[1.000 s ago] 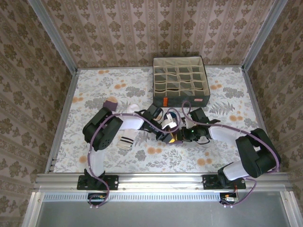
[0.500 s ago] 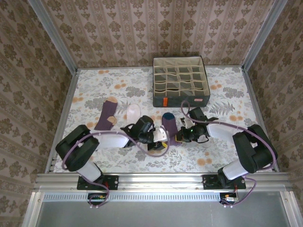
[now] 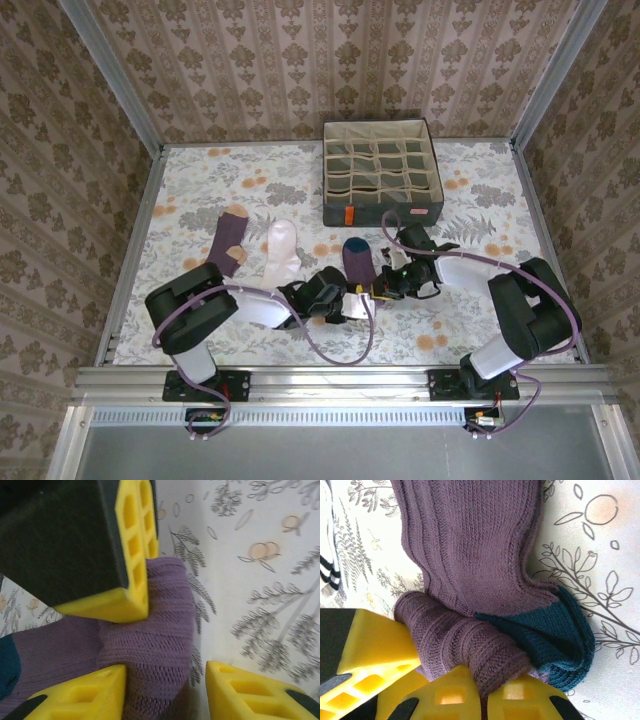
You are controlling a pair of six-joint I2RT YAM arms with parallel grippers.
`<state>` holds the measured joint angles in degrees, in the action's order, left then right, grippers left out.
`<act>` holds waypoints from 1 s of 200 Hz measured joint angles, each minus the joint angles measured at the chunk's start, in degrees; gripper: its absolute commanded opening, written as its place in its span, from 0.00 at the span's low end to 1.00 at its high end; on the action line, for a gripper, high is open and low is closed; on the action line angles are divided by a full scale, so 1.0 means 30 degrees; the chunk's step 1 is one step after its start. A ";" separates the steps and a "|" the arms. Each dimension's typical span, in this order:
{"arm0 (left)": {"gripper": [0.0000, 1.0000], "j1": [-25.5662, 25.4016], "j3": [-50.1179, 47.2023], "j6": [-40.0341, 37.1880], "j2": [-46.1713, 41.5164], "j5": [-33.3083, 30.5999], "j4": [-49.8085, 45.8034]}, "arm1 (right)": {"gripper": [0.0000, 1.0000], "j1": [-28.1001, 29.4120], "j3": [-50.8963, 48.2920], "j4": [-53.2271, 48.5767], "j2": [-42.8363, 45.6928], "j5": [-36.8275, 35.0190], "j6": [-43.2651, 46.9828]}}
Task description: Roll the socks
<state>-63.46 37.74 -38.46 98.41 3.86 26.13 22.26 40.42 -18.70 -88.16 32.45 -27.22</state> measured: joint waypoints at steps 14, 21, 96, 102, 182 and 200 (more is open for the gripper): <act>0.20 0.0022 0.0197 0.0044 0.0138 -0.0109 0.0015 | 0.04 -0.0044 0.0007 -0.0073 0.0000 0.0007 0.0000; 0.14 0.0051 0.0313 0.0117 0.0138 -0.0058 -0.0138 | 0.05 -0.0051 0.0007 -0.0095 0.0000 0.0022 0.0007; 0.00 0.2579 0.4065 0.2397 0.1151 0.5945 -0.6105 | 0.49 -0.0153 -0.0117 -0.1078 0.1078 -0.0226 0.0138; 0.00 0.2790 0.4554 0.2557 0.1428 0.6528 -0.6659 | 0.49 -0.0160 -0.0124 -0.1253 0.1326 -0.0270 0.0138; 0.00 0.5180 0.7978 0.5858 0.4226 1.3376 -1.0426 | 0.51 -0.0226 -0.0495 -0.1319 0.3730 -0.1486 0.0146; 0.00 0.5610 0.7963 0.6710 0.4524 1.4681 -1.0433 | 0.51 -0.0226 -0.0554 -0.1253 0.3730 -0.1719 0.0153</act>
<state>-46.63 61.63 -18.33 111.98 47.90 -5.17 21.58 38.76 -22.46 -76.97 27.29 -26.76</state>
